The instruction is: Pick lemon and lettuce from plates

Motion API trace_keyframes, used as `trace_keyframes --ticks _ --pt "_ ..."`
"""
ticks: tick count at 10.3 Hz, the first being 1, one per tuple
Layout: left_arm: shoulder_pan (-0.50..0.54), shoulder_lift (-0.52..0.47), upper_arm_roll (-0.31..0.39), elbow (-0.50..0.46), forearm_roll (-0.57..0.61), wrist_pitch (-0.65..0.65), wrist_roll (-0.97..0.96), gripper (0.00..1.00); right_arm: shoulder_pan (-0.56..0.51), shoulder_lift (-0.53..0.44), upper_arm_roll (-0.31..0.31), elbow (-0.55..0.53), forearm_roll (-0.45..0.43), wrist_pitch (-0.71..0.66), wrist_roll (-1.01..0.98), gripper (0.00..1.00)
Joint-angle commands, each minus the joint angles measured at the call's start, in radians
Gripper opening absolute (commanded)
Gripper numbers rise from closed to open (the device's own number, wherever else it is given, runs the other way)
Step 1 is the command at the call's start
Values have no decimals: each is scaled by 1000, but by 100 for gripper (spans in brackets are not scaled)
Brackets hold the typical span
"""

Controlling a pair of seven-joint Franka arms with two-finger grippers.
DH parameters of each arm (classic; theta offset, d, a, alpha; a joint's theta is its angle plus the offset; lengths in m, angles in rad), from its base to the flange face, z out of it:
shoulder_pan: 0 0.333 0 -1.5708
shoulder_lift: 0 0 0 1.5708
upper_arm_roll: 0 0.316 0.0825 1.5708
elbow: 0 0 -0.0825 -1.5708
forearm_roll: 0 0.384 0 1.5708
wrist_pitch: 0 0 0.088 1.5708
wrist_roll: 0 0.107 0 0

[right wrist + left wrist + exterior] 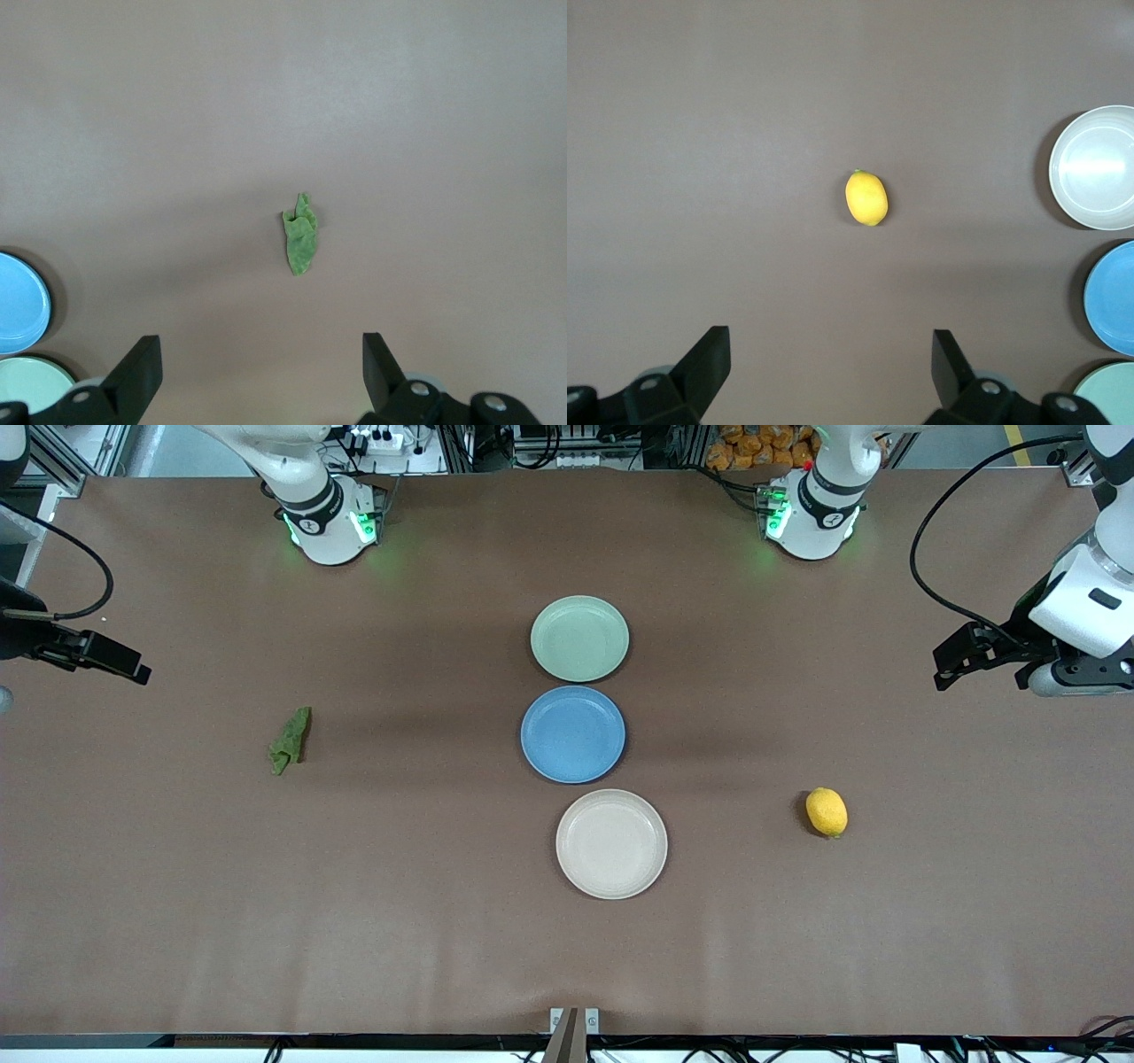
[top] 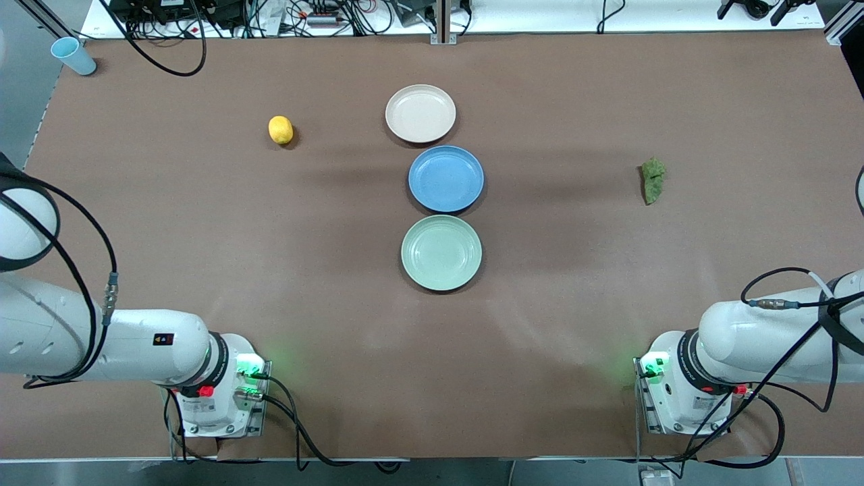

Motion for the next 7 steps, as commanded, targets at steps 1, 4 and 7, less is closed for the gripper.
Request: trace_keyframes --ticks 1,4,7 --pt "6 6 -4 19 -13 -6 14 100 9 -24 4 -34 -2 15 -3 100" --pt "6 6 -3 24 -13 -6 17 100 75 -34 -65 -47 -4 22 -1 100" --pt "6 6 -3 24 -13 -6 21 100 108 -34 -98 -47 -4 21 -1 100"
